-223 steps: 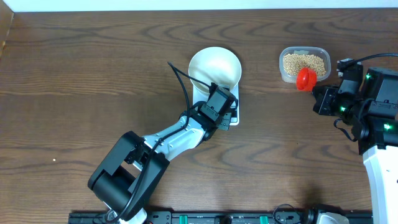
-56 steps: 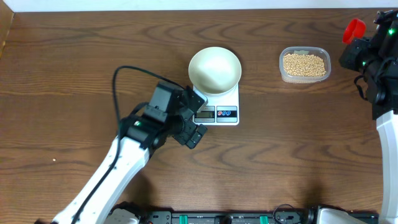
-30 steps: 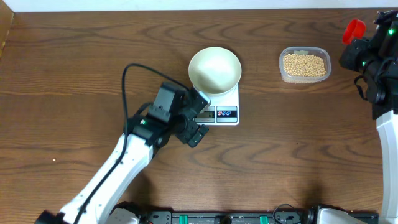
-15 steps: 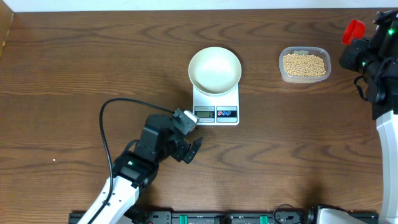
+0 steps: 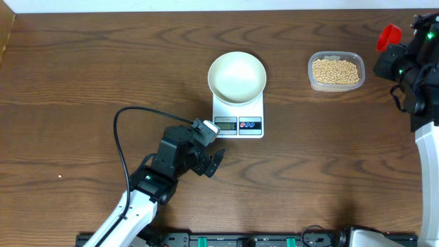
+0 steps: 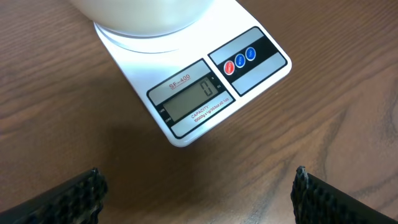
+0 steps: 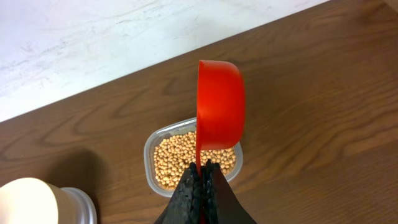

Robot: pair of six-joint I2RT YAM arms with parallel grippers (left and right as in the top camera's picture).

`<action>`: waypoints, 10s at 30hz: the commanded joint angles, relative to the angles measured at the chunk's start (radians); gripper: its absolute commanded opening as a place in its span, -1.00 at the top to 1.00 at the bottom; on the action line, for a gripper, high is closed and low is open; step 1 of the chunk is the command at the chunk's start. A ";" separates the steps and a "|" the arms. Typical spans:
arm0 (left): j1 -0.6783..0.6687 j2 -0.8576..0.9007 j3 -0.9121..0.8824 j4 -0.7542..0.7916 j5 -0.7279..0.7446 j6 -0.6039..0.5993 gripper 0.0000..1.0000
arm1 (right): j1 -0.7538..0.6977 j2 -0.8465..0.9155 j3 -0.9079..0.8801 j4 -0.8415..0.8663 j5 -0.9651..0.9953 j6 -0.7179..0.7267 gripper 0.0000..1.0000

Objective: Scoop item into bowl and weigh 50g on scale

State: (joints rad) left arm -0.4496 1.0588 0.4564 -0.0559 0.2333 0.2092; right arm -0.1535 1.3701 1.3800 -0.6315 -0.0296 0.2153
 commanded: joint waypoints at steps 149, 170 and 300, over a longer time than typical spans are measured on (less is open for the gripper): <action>0.001 0.006 0.002 -0.014 -0.017 -0.072 -0.94 | 0.082 0.345 0.286 -0.326 0.067 -0.148 0.98; 0.001 0.006 0.002 -0.014 -0.017 -0.072 -0.94 | 0.084 0.379 0.243 -0.273 0.097 -0.231 0.98; 0.001 0.006 0.002 -0.014 -0.017 -0.073 -0.94 | -0.103 0.613 0.125 -0.159 -0.478 -0.034 0.98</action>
State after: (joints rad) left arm -0.4496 1.0588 0.4564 -0.0708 0.2298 0.1528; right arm -0.2539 1.9732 1.5471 -0.7902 -0.4641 0.1608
